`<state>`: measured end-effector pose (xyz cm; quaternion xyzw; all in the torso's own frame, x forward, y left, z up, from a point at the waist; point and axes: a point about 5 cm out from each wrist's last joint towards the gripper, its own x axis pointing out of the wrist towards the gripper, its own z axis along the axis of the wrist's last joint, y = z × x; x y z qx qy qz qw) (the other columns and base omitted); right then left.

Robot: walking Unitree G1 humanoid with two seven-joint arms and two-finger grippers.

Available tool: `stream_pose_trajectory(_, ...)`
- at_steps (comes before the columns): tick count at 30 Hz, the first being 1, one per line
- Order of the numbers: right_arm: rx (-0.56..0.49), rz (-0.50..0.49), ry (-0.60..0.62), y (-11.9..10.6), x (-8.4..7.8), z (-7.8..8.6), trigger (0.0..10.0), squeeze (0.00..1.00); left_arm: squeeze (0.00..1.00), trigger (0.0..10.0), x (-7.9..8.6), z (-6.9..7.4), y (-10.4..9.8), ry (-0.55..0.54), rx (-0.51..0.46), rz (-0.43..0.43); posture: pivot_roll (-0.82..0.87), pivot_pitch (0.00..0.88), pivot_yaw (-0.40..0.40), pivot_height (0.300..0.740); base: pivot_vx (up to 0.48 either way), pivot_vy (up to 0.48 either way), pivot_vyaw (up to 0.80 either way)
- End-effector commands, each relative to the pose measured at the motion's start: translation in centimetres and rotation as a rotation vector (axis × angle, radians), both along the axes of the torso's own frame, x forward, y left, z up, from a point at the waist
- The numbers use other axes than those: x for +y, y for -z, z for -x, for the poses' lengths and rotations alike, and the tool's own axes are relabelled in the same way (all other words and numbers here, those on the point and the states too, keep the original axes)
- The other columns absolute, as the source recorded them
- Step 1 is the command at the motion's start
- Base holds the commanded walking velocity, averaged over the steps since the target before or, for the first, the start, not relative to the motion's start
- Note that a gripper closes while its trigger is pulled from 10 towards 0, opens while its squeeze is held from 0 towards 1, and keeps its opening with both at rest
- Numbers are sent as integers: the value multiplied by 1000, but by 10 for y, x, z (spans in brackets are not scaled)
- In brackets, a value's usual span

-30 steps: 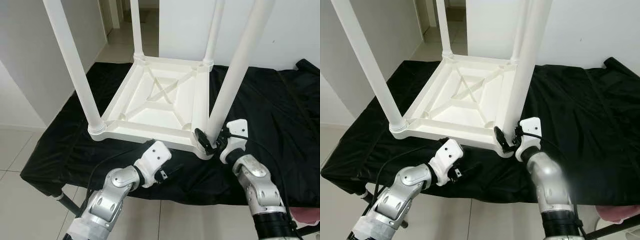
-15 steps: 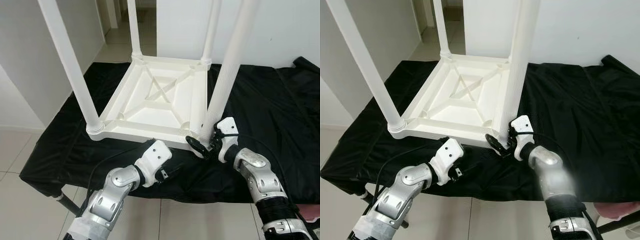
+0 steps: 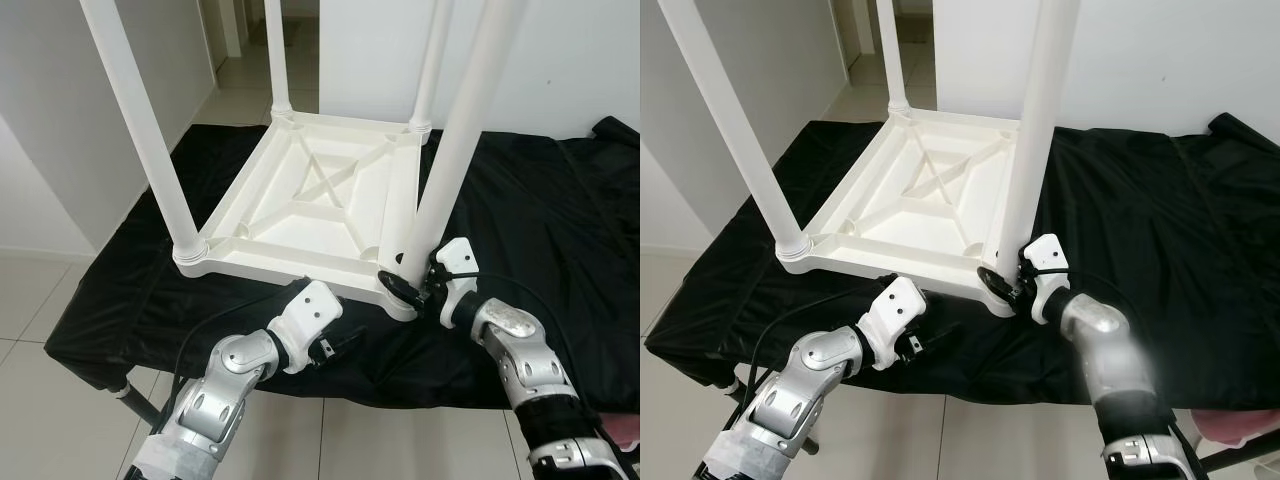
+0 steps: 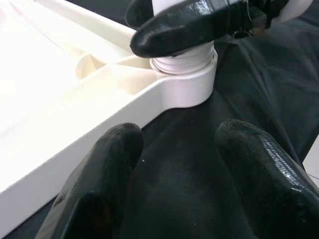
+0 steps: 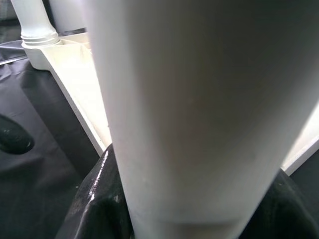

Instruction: Building children table

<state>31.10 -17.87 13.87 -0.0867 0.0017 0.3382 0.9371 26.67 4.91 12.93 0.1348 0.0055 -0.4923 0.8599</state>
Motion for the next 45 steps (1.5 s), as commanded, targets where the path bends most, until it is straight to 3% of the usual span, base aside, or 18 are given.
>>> stream_pose_trajectory(1,52,-12,-15,10,4,5,10000,0,0,10000,3,-4,-1,-71,-28,-3,-17,6,41,740,0,0,0)
stream_pose_trajectory(7,43,-49,51,10,2,9,10000,0,0,10000,2,-5,0,-85,-36,-7,-21,5,37,740,0,0,0)
stream_pose_trajectory(13,-7,-137,323,11,2,22,10000,0,0,10000,3,-6,3,-98,-27,-23,-28,11,48,740,0,0,0)
stream_pose_trajectory(17,-9,-153,373,11,1,24,10000,0,0,10000,3,-7,3,-99,-27,-28,-41,5,51,740,0,0,0)
stream_pose_trajectory(18,-12,-176,456,12,1,27,10000,0,0,10000,4,-7,3,-100,-28,-26,-42,4,49,740,0,0,0)
stream_pose_trajectory(21,-12,-176,456,12,1,27,10000,0,0,10000,4,-7,3,-100,-28,-26,-42,4,49,740,0,0,0)
stream_pose_trajectory(22,-17,-206,551,13,3,30,10000,0,0,10000,5,-10,3,-104,-30,-28,-45,7,46,740,0,0,0)
stream_pose_trajectory(23,-17,-206,551,13,3,30,10000,0,0,10000,5,-10,3,-104,-30,-28,-45,7,46,740,0,0,0)
stream_pose_trajectory(24,-5,-222,675,17,8,35,10000,0,0,10000,5,-12,1,-106,-34,-18,-52,9,49,740,0,0,0)
stream_pose_trajectory(25,-5,-222,675,17,8,35,10000,0,0,10000,5,-12,1,-106,-34,-18,-52,9,49,740,0,0,0)
stream_pose_trajectory(26,9,-232,784,21,14,39,10000,0,0,10000,4,-13,0,-103,-43,-15,-56,4,48,740,0,0,0)
stream_pose_trajectory(28,19,-229,839,23,19,41,10000,0,0,10000,4,-13,-1,-104,-45,-10,-56,0,47,740,0,0,0)
stream_pose_trajectory(40,23,-248,865,22,30,44,10000,0,0,10000,0,-12,-4,-93,-47,9,-57,0,56,740,0,0,0)
stream_pose_trajectory(41,20,-253,858,20,31,44,10000,90,0,10000,1,-12,-3,-90,-44,6,-58,0,57,740,0,0,0)
stream_pose_trajectory(43,20,-256,854,20,31,44,10000,90,0,10000,2,-12,-1,-89,-41,4,-59,1,56,740,0,0,0)
stream_pose_trajectory(44,12,-260,844,18,31,44,10000,1000,0,10000,2,-11,-1,-84,-34,6,-56,0,52,740,0,0,0)
stream_pose_trajectory(45,12,-260,844,18,31,44,10000,1000,0,10000,2,-11,-1,-84,-34,6,-56,0,52,740,0,0,0)
